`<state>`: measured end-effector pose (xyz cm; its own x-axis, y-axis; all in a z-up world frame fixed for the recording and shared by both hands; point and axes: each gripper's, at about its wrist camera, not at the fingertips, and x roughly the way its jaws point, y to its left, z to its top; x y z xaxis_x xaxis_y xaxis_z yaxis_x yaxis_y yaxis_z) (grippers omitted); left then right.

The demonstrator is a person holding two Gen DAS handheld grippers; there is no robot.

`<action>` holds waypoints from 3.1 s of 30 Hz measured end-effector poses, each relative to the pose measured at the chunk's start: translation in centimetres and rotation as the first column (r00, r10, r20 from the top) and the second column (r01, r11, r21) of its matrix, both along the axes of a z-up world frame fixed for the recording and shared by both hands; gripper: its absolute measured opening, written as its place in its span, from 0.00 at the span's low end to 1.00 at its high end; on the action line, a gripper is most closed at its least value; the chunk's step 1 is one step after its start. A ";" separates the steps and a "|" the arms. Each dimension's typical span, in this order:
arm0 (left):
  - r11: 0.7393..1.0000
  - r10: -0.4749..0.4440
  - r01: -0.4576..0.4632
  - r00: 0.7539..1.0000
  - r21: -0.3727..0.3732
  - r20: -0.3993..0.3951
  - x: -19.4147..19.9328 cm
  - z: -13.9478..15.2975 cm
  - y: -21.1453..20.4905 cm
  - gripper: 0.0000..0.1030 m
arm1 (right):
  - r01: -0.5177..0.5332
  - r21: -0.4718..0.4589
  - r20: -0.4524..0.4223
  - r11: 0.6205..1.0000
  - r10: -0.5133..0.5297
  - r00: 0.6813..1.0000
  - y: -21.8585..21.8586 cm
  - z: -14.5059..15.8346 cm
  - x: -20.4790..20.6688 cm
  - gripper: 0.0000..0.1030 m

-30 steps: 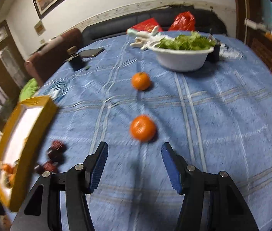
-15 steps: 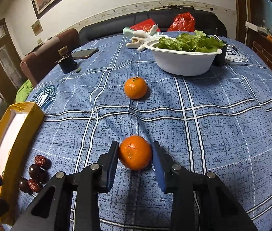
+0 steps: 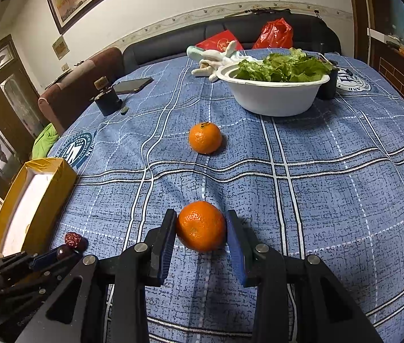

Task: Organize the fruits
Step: 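Grasp a mandarin with the right gripper while the left gripper grasps a dark plum, then carry the plum into the tray and open the left gripper while the right drops the mandarin there, then grasp a red date with the right gripper while the left gripper grasps another red date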

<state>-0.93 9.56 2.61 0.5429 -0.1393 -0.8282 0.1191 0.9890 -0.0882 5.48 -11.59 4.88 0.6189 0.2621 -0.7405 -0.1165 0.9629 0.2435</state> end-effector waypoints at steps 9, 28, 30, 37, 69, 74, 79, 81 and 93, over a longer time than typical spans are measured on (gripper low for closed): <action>0.995 0.061 -0.055 0.995 -0.089 0.076 -2.3 3.2 2.1 0.23 | -0.002 0.013 0.021 1.000 0.002 1.000 0.0 0.5 -0.5 0.37; 0.938 0.306 -0.272 0.941 -0.216 0.144 -8.0 5.9 12.6 0.24 | 0.077 -0.035 0.077 0.996 -0.074 0.994 -0.3 0.8 -2.4 0.37; 0.932 0.320 -0.283 0.935 -0.225 0.150 -8.5 6.1 13.5 0.24 | 0.100 -0.003 0.090 0.995 -0.100 0.991 -1.3 1.4 -3.1 0.37; 0.915 0.388 -0.356 0.905 -0.188 0.175 -9.9 6.5 17.1 0.24 | 0.091 0.043 0.040 0.995 -0.092 0.995 -2.6 2.4 -5.1 0.37; 0.817 0.557 -0.512 0.819 -0.268 0.134 -14.0 5.3 27.0 0.66 | -0.552 -0.011 -0.042 0.833 0.552 0.833 28.9 2.3 -8.3 0.54; 0.823 0.542 -0.491 0.829 -0.286 0.134 -14.2 5.7 26.5 0.67 | -0.515 0.026 0.014 0.857 0.515 0.857 25.9 3.9 -8.8 0.54; 0.826 0.532 -0.481 0.838 -0.295 0.123 -13.8 5.5 25.7 0.68 | -0.371 0.017 0.048 0.929 0.370 0.928 17.6 5.1 -8.3 0.55; 0.834 0.514 -0.462 0.850 -0.301 0.119 -13.5 5.4 24.8 0.68 | -0.301 -0.003 0.032 0.954 0.301 0.953 14.6 4.8 -7.6 0.55; 0.938 0.315 -0.277 0.931 -0.207 0.182 -12.8 7.3 16.8 0.68 | -0.247 -0.084 -0.036 0.965 0.244 0.969 14.0 1.0 -3.1 0.54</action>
<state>-13.76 26.41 9.89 0.7399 -0.0780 -0.6681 -0.1418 0.9529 -0.2682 2.41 2.39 5.93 0.5246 0.3373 -0.7817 -0.3470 0.9232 0.1654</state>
